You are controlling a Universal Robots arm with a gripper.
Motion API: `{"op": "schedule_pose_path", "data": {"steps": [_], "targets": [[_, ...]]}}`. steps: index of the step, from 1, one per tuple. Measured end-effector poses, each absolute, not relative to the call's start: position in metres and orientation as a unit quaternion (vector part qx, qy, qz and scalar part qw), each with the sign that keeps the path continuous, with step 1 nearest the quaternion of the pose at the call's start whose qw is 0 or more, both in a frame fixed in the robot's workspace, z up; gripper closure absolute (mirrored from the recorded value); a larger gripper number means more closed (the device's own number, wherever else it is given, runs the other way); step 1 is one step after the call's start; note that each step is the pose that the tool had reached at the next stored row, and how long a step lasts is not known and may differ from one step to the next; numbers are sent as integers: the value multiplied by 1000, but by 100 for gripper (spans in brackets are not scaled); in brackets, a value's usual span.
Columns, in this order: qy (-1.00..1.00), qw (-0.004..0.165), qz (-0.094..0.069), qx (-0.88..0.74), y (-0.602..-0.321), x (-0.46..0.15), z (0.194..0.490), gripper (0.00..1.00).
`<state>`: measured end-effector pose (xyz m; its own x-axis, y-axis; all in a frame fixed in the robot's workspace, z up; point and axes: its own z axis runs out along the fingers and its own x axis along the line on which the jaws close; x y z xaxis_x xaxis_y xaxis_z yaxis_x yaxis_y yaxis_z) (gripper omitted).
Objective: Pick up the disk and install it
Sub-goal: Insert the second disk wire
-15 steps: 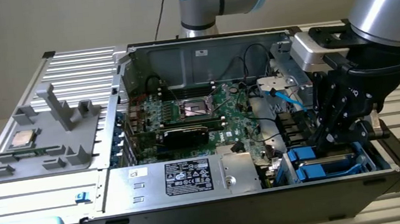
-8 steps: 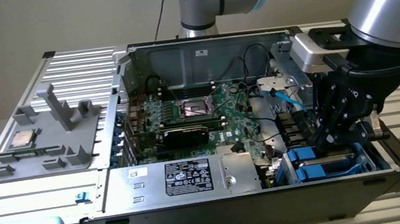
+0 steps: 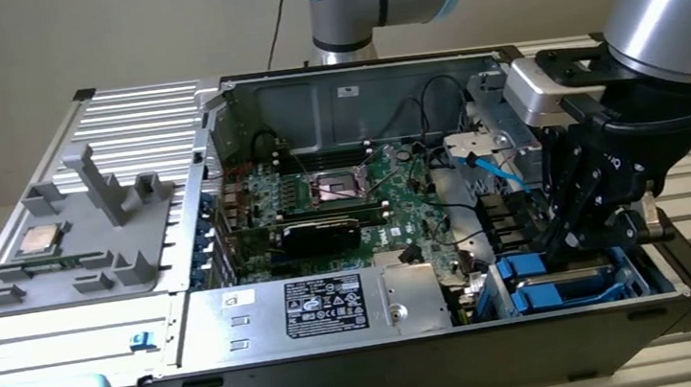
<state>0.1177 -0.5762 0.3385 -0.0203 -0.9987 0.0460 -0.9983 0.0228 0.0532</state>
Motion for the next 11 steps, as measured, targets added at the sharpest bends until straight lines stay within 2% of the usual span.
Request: {"op": "schedule_pose_path", "data": {"steps": [11], "targets": [[-714,35,-2,699,-577,118,336,84]]}}
